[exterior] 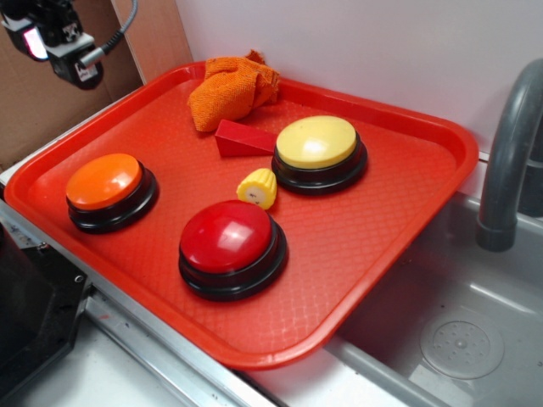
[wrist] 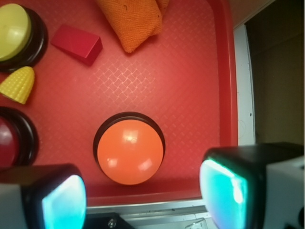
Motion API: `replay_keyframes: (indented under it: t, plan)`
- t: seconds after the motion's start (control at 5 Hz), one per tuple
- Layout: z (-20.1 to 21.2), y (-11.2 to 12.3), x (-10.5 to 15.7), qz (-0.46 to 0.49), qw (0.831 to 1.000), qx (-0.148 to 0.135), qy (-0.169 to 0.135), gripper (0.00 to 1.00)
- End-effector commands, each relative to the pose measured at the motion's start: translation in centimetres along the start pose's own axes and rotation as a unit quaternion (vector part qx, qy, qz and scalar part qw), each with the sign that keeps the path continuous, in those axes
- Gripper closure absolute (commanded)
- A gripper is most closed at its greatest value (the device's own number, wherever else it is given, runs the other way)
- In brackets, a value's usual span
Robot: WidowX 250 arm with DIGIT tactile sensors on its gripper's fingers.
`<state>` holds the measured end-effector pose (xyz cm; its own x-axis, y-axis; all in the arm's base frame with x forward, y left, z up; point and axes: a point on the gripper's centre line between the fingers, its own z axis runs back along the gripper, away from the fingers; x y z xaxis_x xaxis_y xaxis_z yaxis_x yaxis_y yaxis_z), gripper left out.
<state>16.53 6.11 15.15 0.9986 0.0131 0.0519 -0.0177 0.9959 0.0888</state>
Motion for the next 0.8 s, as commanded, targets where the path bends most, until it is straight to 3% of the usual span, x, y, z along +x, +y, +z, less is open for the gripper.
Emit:
replay_keyframes:
  t: [0.0, 0.6]
  plan:
    - [3.0, 0.1, 0.6, 0.013, 1.0, 0.013, -0.022, 0.0]
    - [4.4, -0.2, -0.2, 0.012, 1.0, 0.004, -0.024, 0.0]
